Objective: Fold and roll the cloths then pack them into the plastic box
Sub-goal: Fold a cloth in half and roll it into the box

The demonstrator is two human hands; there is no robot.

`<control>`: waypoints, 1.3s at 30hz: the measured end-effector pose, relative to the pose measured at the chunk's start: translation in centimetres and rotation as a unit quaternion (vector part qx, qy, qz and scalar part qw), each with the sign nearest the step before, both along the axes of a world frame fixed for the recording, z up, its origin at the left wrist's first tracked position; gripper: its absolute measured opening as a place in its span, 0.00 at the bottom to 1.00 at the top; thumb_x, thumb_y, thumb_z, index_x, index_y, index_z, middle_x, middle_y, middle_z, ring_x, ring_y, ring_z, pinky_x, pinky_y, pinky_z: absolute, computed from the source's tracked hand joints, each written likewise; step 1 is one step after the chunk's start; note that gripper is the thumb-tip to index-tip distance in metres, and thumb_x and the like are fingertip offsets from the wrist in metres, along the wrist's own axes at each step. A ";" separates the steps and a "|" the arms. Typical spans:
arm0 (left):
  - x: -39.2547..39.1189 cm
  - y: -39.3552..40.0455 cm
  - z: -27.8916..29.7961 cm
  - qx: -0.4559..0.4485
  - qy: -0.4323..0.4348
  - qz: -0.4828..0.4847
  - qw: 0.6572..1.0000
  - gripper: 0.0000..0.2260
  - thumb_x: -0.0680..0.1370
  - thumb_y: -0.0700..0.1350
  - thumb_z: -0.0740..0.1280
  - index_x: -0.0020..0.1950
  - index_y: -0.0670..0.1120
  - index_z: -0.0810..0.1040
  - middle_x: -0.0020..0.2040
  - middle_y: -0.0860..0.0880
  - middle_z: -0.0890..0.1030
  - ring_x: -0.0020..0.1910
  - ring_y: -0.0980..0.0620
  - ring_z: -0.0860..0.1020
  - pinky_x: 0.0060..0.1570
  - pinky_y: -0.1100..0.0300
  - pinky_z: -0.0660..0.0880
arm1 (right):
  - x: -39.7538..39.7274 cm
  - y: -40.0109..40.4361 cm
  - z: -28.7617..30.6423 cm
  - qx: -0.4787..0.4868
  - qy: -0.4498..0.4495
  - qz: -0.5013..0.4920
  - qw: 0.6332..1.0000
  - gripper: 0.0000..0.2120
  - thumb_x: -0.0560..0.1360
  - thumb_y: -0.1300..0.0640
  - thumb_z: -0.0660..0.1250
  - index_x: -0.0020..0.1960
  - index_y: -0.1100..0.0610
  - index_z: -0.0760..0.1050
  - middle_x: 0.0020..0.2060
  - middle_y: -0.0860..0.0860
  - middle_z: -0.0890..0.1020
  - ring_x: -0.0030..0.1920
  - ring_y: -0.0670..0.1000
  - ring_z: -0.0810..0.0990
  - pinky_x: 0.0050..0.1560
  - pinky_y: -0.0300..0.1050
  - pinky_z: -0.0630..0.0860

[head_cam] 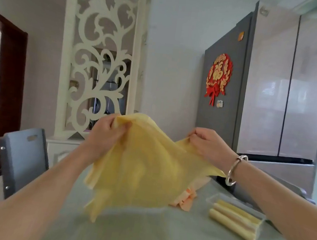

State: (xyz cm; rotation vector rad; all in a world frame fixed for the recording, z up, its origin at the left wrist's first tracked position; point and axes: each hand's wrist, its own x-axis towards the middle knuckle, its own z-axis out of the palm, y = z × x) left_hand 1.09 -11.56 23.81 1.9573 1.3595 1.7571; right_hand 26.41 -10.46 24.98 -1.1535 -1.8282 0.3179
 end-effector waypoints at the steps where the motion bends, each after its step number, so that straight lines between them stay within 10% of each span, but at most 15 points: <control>1: 0.0 -1.1 1.6 0.005 -0.003 -0.008 1.000 0.12 0.77 0.51 0.66 0.49 0.42 0.78 0.42 0.46 0.79 0.40 0.51 0.76 0.43 0.56 0.74 | 0.2 -0.8 1.1 0.020 0.015 -0.002 1.000 0.10 0.76 0.61 0.59 0.41 0.57 0.77 0.32 0.48 0.76 0.33 0.48 0.72 0.37 0.44 0.69; 12: -2.3 -4.1 5.1 -0.190 0.082 -0.009 0.978 0.17 0.71 0.56 0.71 0.56 0.52 0.76 0.50 0.51 0.80 0.46 0.51 0.80 0.39 0.60 0.74 | 2.6 -1.3 4.5 0.043 -0.006 -0.065 0.997 0.10 0.78 0.60 0.58 0.49 0.58 0.78 0.43 0.55 0.81 0.39 0.51 0.76 0.40 0.44 0.73; 19: -5.7 1.0 -3.7 -0.321 0.182 0.017 0.929 0.16 0.64 0.57 0.77 0.38 0.49 0.76 0.36 0.52 0.79 0.37 0.52 0.76 0.38 0.58 0.71 | 3.0 4.7 -2.3 -0.031 -0.192 -0.074 0.978 0.05 0.75 0.58 0.63 0.41 0.54 0.76 0.42 0.51 0.80 0.45 0.53 0.78 0.45 0.43 0.72; 23: -7.8 4.6 -9.6 -0.390 0.207 0.010 0.897 0.19 0.59 0.58 0.78 0.44 0.49 0.82 0.43 0.52 0.84 0.46 0.53 0.80 0.51 0.57 0.76 | 2.1 9.1 -8.3 -0.105 -0.284 -0.061 0.951 0.08 0.76 0.56 0.58 0.40 0.49 0.72 0.39 0.44 0.77 0.45 0.50 0.76 0.44 0.42 0.71; 30: -10.0 10.5 -17.7 -0.399 0.304 0.077 0.862 0.05 0.69 0.44 0.75 0.37 0.51 0.81 0.32 0.59 0.76 0.32 0.61 0.73 0.30 0.72 0.66 | -0.6 16.0 -17.0 -0.102 -0.427 -0.093 0.894 0.04 0.72 0.53 0.65 0.42 0.44 0.76 0.47 0.47 0.74 0.53 0.52 0.74 0.54 0.46 0.73; 36: -10.8 15.8 -18.8 -0.313 0.197 0.268 0.890 0.07 0.69 0.43 0.69 0.32 0.52 0.78 0.30 0.57 0.80 0.38 0.52 0.80 0.43 0.59 0.76 | -5.1 22.0 -17.9 -0.163 -0.266 -0.133 0.941 0.09 0.71 0.64 0.58 0.42 0.55 0.75 0.31 0.51 0.83 0.30 0.52 0.82 0.33 0.43 0.78; 39: -11.7 18.4 -18.6 -0.274 0.105 0.255 0.921 0.04 0.71 0.41 0.67 0.38 0.50 0.79 0.34 0.54 0.83 0.40 0.50 0.83 0.47 0.55 0.78 | -7.1 25.1 -17.3 -0.200 -0.099 -0.100 0.970 0.06 0.72 0.64 0.59 0.42 0.56 0.72 0.41 0.58 0.84 0.36 0.57 0.84 0.39 0.50 0.81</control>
